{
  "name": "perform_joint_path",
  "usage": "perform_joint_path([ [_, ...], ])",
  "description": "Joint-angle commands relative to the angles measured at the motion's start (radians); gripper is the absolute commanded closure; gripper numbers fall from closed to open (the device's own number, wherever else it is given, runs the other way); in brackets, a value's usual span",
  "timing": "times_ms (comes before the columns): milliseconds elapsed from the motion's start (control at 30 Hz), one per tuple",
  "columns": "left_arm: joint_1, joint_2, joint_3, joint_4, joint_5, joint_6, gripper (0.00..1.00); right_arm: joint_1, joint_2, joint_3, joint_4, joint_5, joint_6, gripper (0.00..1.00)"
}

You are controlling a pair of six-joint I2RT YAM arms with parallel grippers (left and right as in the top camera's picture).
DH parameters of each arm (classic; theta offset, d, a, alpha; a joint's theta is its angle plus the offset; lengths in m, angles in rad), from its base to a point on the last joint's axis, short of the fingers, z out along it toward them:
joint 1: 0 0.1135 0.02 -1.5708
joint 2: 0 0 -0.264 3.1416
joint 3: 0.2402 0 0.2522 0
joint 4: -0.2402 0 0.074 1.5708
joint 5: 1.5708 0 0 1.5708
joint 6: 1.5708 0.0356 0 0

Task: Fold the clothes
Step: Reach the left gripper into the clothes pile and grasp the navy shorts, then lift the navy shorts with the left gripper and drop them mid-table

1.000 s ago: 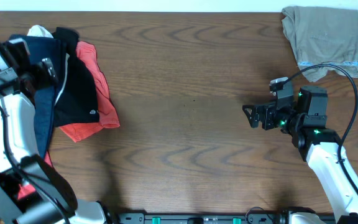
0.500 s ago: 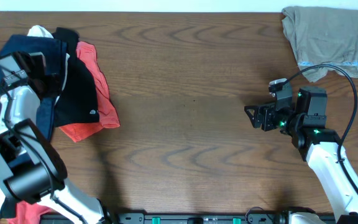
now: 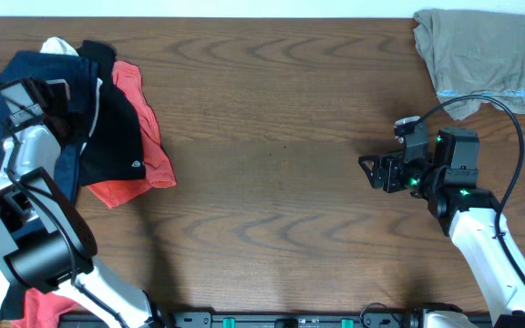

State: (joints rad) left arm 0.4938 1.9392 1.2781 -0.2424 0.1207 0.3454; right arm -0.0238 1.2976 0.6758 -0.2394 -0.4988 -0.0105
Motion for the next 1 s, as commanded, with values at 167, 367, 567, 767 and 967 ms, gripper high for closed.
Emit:
perform_joint_path([
  [167, 0.001, 0.045, 0.008, 0.003, 0.000, 0.009, 0.52, 0.010, 0.002, 0.017, 0.000, -0.014, 0.011, 0.29],
  [367, 0.001, 0.050, 0.008, 0.014, 0.000, 0.009, 0.74, 0.010, 0.002, 0.017, -0.001, -0.014, 0.011, 0.30],
  [567, 0.000, 0.026, 0.009, 0.029, 0.000, 0.009, 0.88, 0.010, 0.002, 0.017, 0.000, -0.014, 0.011, 0.30],
  [767, 0.000, -0.041, 0.009, 0.032, 0.000, -0.004, 0.94, 0.010, 0.002, 0.017, 0.000, -0.014, 0.010, 0.31],
  [967, -0.008, -0.164, 0.009, 0.019, 0.087, -0.086, 0.94, 0.008, 0.002, 0.018, 0.008, -0.014, 0.010, 0.33],
])
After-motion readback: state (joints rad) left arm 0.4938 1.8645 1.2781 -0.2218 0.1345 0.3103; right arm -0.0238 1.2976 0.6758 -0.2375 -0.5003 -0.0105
